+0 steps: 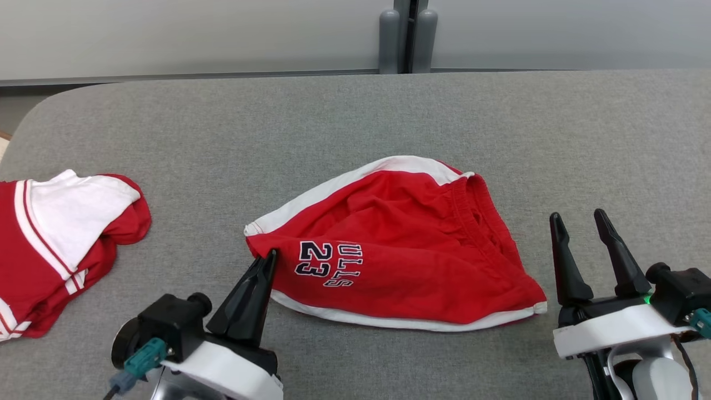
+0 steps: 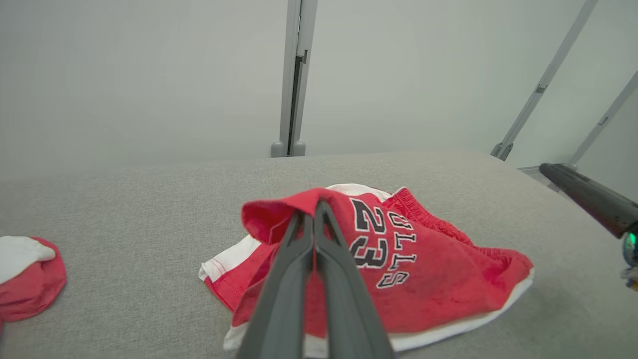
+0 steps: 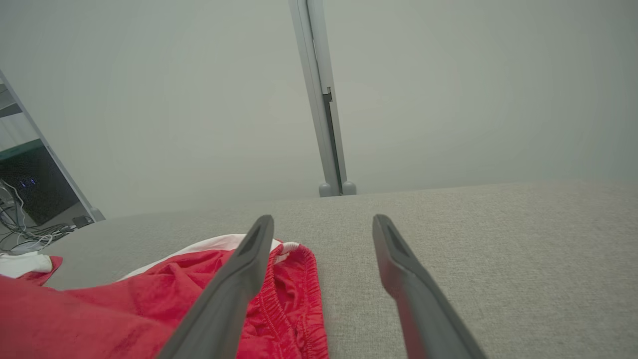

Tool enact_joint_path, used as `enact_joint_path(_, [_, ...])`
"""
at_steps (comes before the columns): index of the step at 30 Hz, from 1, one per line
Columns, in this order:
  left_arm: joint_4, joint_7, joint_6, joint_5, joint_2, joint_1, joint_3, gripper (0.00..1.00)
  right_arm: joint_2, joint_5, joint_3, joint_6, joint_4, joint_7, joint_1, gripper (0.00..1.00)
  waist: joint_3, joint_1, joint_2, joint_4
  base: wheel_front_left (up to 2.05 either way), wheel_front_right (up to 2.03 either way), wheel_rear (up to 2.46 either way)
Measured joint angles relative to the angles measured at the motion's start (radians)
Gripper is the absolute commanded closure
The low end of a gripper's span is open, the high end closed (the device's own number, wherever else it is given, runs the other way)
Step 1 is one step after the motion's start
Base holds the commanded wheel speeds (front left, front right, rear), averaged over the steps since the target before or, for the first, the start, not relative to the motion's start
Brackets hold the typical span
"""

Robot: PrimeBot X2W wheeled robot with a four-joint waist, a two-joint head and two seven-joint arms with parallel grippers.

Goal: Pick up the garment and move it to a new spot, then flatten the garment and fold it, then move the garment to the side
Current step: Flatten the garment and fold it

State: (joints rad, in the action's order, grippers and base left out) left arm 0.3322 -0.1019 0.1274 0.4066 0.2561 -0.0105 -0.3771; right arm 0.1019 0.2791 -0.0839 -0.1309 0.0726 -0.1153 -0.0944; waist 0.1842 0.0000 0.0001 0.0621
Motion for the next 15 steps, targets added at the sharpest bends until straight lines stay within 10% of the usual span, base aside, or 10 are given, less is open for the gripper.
enact_joint_path(15, [-0.51,0.084,-0.084,0.097,-0.054,0.258,0.061,1.0,0.007,0.001,-0.01,0.0,-0.006,-0.007,-0.054,0.0,0.108,0.0,0.0,-0.105,0.0,0.0,0.0])
